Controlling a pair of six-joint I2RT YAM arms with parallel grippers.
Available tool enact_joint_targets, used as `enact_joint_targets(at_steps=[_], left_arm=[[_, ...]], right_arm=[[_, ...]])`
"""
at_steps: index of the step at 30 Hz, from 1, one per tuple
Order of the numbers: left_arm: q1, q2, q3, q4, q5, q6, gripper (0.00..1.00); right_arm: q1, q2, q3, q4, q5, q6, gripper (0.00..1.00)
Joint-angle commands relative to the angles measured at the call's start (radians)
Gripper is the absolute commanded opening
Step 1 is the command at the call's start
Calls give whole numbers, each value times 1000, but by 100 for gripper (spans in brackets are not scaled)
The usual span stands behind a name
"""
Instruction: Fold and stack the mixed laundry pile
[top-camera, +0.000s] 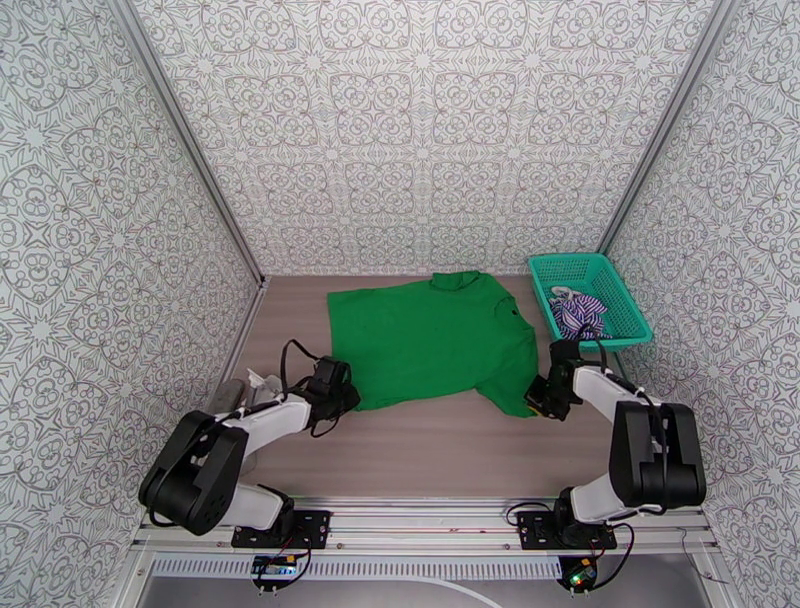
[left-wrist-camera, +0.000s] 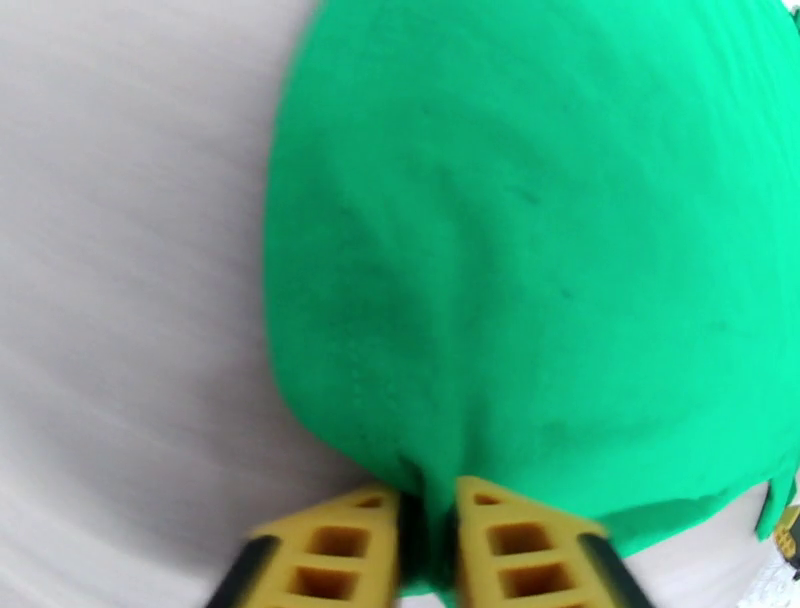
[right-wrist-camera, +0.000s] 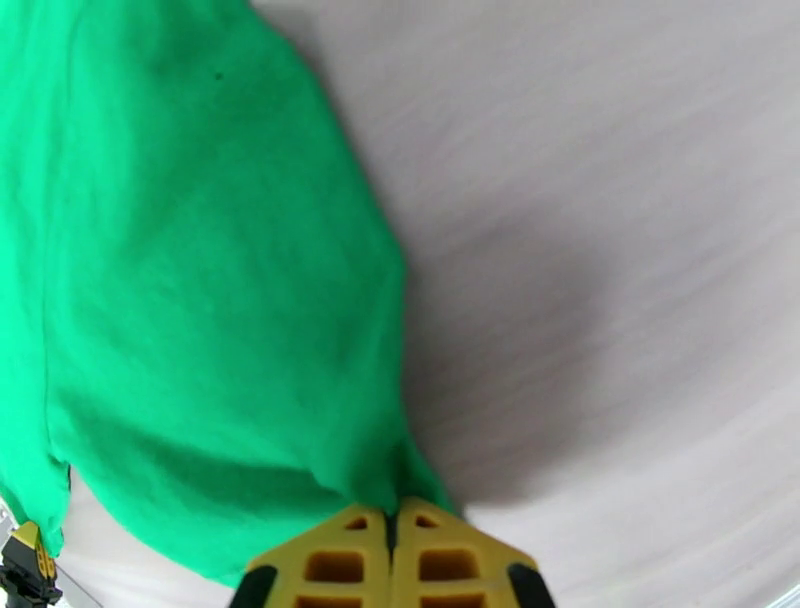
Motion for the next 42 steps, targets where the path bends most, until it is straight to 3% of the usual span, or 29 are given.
enact_joint_targets(at_steps=[1,16,18,19,20,22,27,32,36,40,42], left_arm=[[-13,-47,-20,-15,-26,-9,0],[22,-389,-92,-388,-1,50,0],[21,-407,-105,-416,-4,43,25],[21,-420,-114,-429,-8,36,42],[21,-433,-120,-441,-13,30,53],[22,-476,-127,-475,-29,21,66],[36,-541,-55,-539,-62,68,67],[38,-397,80,-511,12,173,65],[16,-343,62,-474,37,135,69],[9,-411,-39,-469,47,73,69],[9,-443,-77,-477,67,65,68]], right_arm=[[0,-106,23,-88,69,-26,0],[9,-475,55,-485,105,51,0],[9,-498,54,-521,107,57,1],[10,-517,55,-548,110,62,12],[10,-532,60,-565,113,66,21],[11,-560,91,-604,123,67,34],[16,-521,201,-630,136,20,44],[101,-374,243,-545,154,-25,47],[102,-321,145,-442,125,-11,54],[53,-306,-23,-336,40,13,54],[49,-297,-19,-327,51,24,53]])
